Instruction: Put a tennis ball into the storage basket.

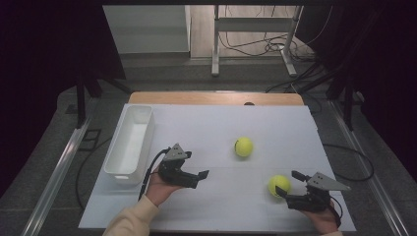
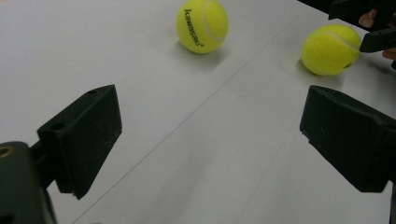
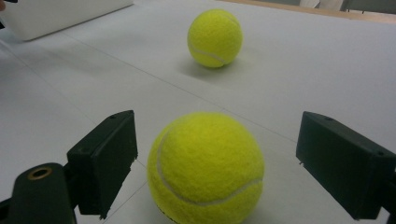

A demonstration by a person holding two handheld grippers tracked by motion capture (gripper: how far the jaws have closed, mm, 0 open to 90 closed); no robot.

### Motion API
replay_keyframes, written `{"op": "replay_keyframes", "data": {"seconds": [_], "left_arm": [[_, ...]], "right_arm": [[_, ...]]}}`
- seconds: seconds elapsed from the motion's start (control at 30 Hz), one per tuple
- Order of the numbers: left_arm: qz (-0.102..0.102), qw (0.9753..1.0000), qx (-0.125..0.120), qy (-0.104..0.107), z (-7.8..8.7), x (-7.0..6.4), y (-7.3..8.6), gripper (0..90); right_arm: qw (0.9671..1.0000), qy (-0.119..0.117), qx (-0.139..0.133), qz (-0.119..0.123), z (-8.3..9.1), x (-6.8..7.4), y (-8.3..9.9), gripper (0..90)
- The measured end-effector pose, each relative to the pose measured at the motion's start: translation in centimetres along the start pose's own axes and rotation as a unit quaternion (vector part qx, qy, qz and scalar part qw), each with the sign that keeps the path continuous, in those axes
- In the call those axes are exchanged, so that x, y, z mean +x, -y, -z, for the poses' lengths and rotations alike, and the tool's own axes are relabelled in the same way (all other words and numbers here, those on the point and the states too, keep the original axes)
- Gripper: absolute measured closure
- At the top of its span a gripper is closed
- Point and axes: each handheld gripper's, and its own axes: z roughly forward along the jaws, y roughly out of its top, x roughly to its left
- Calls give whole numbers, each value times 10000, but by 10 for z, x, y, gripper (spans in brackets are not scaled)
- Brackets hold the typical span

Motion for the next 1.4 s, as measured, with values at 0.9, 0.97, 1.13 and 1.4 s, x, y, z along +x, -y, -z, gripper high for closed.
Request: {"op": "replay_keyframes", "data": {"seconds": [0.9, 0.97, 1.13, 1.4], "left_arm": [[-40, 9998, 165, 77, -28, 0, -23, 63], [-72, 9998, 165, 75, -30, 0, -25, 64], [-94, 9997, 182, 106, -35, -1, -29, 64], [-9, 9996, 184, 192, -45, -3, -37, 67]], "right_arm": [[10000, -13, 15, 34, -1, 1, 0, 130], [10000, -11, 17, 32, -1, 1, 0, 130], [10000, -11, 21, 44, -1, 1, 0, 131], [10000, -2, 21, 51, -1, 2, 0, 130]]}}
